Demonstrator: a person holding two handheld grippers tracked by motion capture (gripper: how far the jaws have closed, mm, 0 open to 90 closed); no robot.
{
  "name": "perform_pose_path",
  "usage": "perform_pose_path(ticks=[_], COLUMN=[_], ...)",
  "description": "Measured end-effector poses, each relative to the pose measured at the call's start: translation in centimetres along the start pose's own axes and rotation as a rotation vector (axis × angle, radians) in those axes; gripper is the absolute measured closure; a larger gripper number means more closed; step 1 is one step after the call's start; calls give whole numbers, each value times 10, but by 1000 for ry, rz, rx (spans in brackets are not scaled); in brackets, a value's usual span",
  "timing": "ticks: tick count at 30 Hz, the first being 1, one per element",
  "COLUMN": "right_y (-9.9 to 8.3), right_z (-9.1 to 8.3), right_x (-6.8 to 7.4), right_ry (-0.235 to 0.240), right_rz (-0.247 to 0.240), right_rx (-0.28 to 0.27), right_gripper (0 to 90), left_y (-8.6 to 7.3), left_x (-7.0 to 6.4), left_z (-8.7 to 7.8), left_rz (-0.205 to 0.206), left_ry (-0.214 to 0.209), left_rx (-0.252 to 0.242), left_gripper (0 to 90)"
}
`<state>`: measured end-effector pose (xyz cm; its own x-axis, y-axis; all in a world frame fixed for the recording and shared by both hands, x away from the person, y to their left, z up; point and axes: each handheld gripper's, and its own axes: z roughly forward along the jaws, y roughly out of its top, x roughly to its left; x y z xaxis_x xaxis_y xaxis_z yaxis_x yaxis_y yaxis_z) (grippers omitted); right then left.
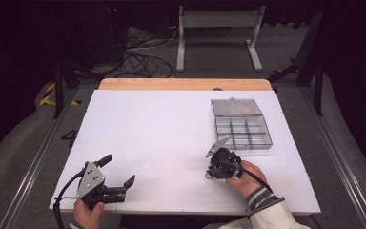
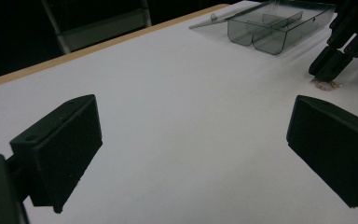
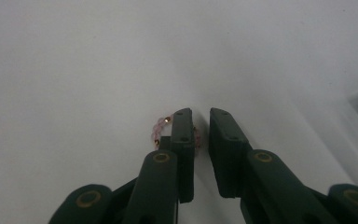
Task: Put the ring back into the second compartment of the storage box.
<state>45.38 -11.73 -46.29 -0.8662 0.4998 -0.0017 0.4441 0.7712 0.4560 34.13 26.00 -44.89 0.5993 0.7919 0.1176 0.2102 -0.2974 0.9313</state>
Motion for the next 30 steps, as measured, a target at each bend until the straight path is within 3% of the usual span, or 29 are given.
perform_pose_path(ticks=[22, 30], right_y=[0, -1], right_z=[1, -9], right_x=[1, 2], right_ry=[-4, -22], right_rz=[19, 8], right_rx=[3, -48], right_gripper=[866, 866], left_y=[0, 0], left_x=[-1, 0], left_z=[-1, -1], left_rz=[-7, -5], left_ry=[-3, -2], left_rx=[-1, -2], left_gripper=[38, 38])
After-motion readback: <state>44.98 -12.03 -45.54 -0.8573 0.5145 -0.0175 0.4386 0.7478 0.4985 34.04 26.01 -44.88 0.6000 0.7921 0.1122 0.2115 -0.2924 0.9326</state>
